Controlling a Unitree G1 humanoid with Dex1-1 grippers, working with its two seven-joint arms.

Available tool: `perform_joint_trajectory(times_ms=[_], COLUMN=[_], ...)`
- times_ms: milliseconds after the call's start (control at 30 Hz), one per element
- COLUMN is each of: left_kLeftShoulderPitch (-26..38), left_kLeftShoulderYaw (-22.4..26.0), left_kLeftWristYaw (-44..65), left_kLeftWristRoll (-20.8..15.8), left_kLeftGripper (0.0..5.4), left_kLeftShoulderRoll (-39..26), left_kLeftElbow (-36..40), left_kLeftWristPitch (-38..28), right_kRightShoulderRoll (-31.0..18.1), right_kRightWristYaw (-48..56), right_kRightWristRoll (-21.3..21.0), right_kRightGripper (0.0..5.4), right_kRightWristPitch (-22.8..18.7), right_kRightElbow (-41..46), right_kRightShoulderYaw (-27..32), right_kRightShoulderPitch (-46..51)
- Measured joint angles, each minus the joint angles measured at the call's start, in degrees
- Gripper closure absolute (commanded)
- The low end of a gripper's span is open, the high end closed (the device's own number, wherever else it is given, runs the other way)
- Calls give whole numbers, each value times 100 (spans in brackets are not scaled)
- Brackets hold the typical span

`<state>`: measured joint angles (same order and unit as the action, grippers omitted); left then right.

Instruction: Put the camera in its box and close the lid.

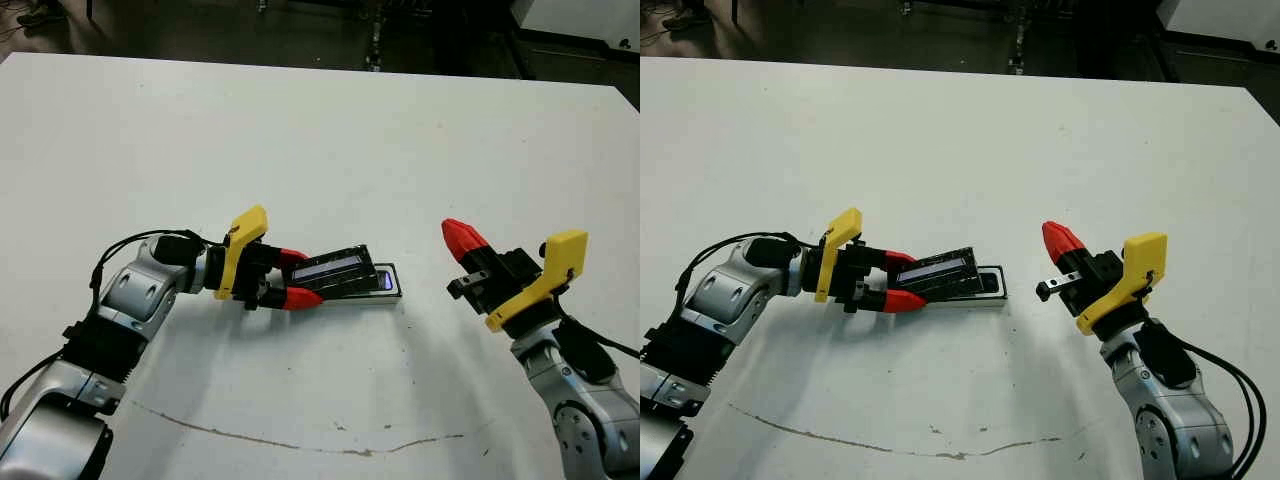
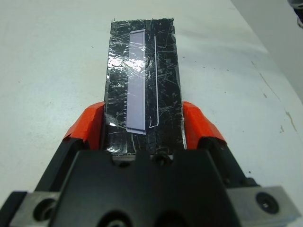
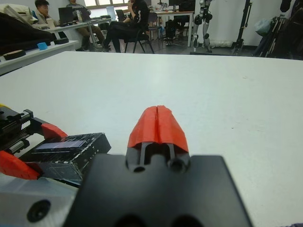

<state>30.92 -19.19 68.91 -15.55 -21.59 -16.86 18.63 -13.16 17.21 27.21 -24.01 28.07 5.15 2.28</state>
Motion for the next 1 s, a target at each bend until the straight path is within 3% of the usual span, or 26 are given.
perform_joint_trajectory(times_ms=[1000], left_kLeftShoulderPitch=[504], left_kLeftShoulderYaw=[-278], left_kLeftWristYaw=[26], left_kLeftWristRoll=[429], left_kLeftGripper=[221], left_kLeftShoulderRoll=[722], left_kLeftElbow=[-890], left_kLeftWristPitch=[-485], right_kRightShoulderRoll=[0], right_kRightWristYaw=[-17], right_kRightWristRoll=[24], right_kRightGripper=[540], right_kRightWristPitch=[-9], right_kRightElbow=[17], right_kRightShoulderYaw=[2], right_kRightShoulderPitch=[10])
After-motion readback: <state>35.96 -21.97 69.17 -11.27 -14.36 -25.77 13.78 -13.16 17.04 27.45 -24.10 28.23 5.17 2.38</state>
